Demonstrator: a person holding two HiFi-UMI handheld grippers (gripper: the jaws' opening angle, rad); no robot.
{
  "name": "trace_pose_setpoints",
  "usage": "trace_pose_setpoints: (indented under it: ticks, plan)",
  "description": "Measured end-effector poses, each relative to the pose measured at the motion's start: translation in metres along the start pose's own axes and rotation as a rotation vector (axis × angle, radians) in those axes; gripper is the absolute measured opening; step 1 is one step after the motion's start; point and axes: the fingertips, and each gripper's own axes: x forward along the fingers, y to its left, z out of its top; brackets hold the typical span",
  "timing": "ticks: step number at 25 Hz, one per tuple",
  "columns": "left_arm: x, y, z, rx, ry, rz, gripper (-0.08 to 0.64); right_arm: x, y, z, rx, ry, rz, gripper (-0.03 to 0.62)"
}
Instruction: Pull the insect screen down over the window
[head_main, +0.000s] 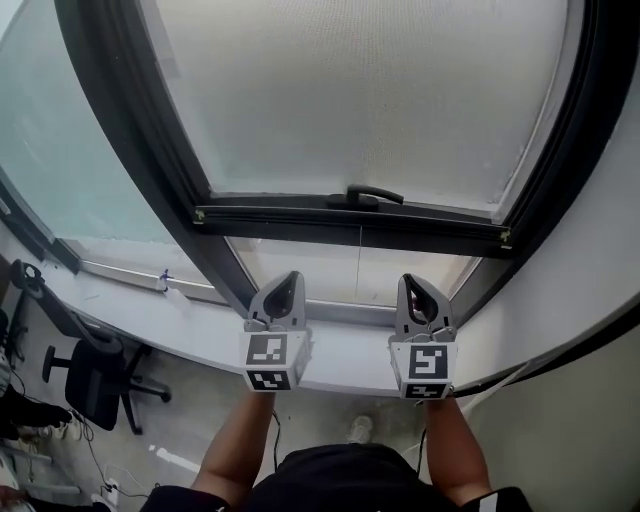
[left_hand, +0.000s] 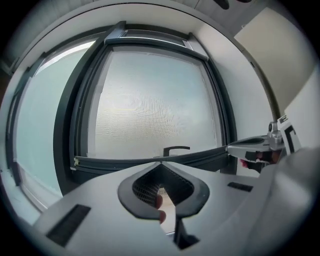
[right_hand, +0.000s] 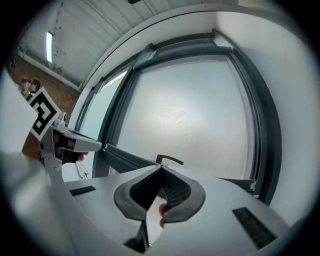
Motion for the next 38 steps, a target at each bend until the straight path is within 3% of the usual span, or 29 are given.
trace_pose_setpoints:
  ticks: [17, 27, 38]
  plan:
    - [-0.114, 0.02, -0.021, -0.025, -0.034, -0.091, 0.003, -0.088, 0.079, -0.003, 0.017, 0.033, -0.1, 0.006]
    - [-0.171, 0.022, -0.034, 0.002, -0.014, -0.125, 0.003, -0.142, 0.132, -0.014, -0.004, 0.083, -0.094, 0.006]
    - [-0.21, 0.006, -0.046, -0.033, 0.011, -0.089, 0.003, -0.183, 0.127, -0.002, -0.019, 0.064, -0.093, 0.006]
